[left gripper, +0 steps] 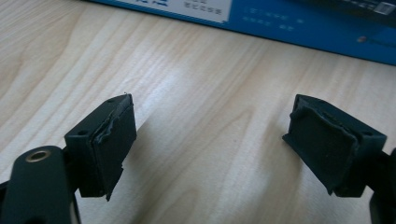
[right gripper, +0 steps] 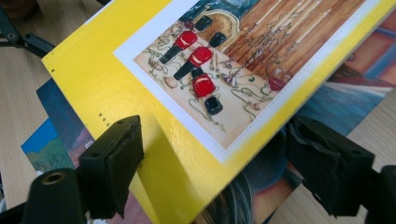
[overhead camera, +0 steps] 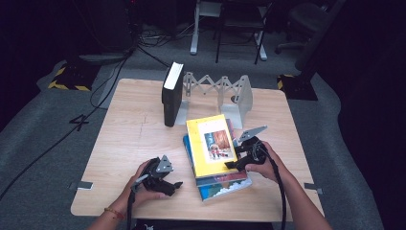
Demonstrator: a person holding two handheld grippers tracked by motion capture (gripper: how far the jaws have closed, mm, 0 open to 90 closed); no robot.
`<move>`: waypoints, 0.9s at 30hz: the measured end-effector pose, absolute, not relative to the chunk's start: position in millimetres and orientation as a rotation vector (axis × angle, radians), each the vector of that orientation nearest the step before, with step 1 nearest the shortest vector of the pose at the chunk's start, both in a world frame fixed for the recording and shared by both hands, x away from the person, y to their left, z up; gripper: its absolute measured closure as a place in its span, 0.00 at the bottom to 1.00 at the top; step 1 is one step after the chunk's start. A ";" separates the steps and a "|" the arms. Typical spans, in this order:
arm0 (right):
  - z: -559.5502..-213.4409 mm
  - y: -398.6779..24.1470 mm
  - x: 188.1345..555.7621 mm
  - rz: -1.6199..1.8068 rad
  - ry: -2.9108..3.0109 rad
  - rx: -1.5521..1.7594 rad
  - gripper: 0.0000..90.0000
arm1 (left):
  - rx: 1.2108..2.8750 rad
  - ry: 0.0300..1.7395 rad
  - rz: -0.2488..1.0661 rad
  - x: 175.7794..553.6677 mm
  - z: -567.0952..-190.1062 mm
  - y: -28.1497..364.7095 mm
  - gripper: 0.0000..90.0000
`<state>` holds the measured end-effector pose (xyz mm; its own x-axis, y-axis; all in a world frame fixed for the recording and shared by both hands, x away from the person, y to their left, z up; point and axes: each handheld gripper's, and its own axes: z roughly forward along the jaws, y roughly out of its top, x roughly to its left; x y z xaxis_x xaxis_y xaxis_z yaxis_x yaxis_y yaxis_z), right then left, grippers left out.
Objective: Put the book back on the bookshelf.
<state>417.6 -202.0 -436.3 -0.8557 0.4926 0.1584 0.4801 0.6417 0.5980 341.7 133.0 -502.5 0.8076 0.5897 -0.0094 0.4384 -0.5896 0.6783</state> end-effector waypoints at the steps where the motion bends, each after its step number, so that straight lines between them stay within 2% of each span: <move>1: -436.0 -200.8 418.7 1.008 2.832 0.831 0.17 | 2.292 0.759 0.292 344.4 -501.7 132.8 0.20; 3: -435.8 -198.0 421.3 0.997 2.832 0.820 0.16 | 2.288 0.757 0.332 350.4 -499.9 131.4 0.28; 8: -435.8 -196.6 423.4 1.001 2.818 0.825 0.16 | 2.249 0.764 0.353 374.6 -491.2 129.7 0.29; 10: -435.4 -196.7 423.3 1.008 2.809 0.821 0.18 | 2.244 0.763 0.394 385.4 -488.5 127.7 0.30; 15: -434.4 -198.6 423.8 1.033 2.794 0.824 0.23 | 2.240 0.797 0.397 407.9 -492.6 122.2 0.31; 21: -430.9 -198.3 423.3 1.061 2.767 0.805 0.29 | 2.235 0.787 0.400 412.3 -493.5 116.6 0.31; 27: -427.3 -195.6 425.2 1.114 2.747 0.767 0.31 | 2.215 0.778 0.423 410.7 -489.2 117.2 0.31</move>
<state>425.2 -195.6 -427.3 -0.8714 0.4779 0.1109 0.4201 0.6101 0.6718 410.7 117.2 -489.2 0.7618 0.6450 0.0602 0.4018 -0.5433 0.7371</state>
